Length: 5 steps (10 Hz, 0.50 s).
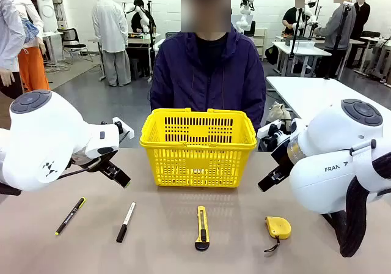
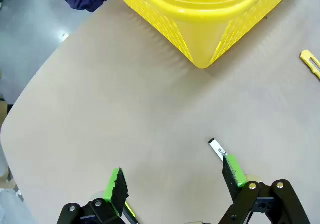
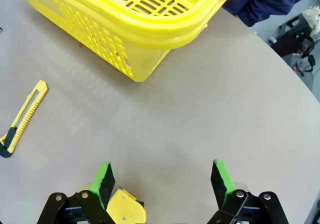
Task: Place the items the person wants into the basket.
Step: Pick up the item the person points to and place it in the Market Basket.
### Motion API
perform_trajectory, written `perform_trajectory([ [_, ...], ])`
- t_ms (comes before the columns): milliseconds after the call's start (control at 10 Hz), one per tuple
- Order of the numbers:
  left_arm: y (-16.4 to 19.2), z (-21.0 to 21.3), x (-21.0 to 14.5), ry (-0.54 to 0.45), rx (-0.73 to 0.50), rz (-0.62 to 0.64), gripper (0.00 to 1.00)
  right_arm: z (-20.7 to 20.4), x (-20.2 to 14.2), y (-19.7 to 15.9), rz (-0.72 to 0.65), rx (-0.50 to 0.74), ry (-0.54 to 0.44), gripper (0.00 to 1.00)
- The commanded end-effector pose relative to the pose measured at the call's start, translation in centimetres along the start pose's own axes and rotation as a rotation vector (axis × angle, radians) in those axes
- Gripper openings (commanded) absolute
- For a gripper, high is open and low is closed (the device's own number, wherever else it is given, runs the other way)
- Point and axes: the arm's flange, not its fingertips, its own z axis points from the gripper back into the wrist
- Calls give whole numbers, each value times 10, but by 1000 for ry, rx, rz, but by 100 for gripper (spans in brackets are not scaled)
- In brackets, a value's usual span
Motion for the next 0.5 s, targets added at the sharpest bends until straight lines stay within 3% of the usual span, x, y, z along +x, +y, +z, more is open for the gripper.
perform_trajectory([
  [0,0,0,0,0,0,0,100,0,0,0,0,0,0,100],
  [400,0,0,0,0,0,0,100,0,0,0,0,0,0,100],
])
